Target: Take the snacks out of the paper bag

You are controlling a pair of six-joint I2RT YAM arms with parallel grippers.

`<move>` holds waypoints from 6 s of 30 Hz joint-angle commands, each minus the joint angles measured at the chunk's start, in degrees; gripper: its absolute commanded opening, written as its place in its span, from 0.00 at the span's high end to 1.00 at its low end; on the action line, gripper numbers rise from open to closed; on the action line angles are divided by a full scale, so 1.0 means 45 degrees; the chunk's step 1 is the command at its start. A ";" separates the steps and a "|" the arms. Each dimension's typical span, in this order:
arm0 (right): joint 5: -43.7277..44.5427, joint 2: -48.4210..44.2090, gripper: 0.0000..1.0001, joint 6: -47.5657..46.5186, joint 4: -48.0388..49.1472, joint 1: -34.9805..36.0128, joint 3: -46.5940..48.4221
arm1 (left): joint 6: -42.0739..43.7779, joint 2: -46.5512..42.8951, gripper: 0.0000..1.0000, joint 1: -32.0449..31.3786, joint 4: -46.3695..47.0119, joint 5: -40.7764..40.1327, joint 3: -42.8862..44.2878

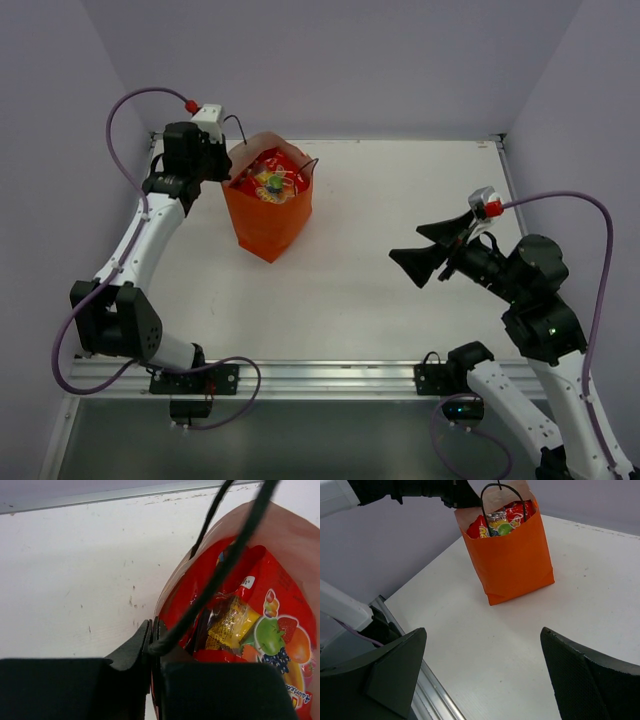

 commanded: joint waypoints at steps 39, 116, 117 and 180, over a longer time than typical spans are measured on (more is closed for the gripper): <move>0.8254 1.4176 0.07 0.3973 0.2325 0.7883 0.7974 | 0.1040 -0.4791 1.00 -0.2378 0.0571 -0.0145 -0.1934; 0.6948 0.7323 1.00 0.1067 0.4337 0.2106 0.4755 | -0.0235 -0.3541 1.00 -0.2378 -0.0836 -0.2822 -0.1602; 0.6948 0.7283 1.00 0.1145 0.4317 0.1754 0.4384 | -0.0157 -0.3599 1.00 -0.2378 -0.0816 -0.2763 -0.1602; 0.9741 1.6521 0.18 0.9193 0.7439 0.6828 0.5691 | 0.0723 -0.4869 1.00 -0.2417 0.0434 0.0675 -0.2696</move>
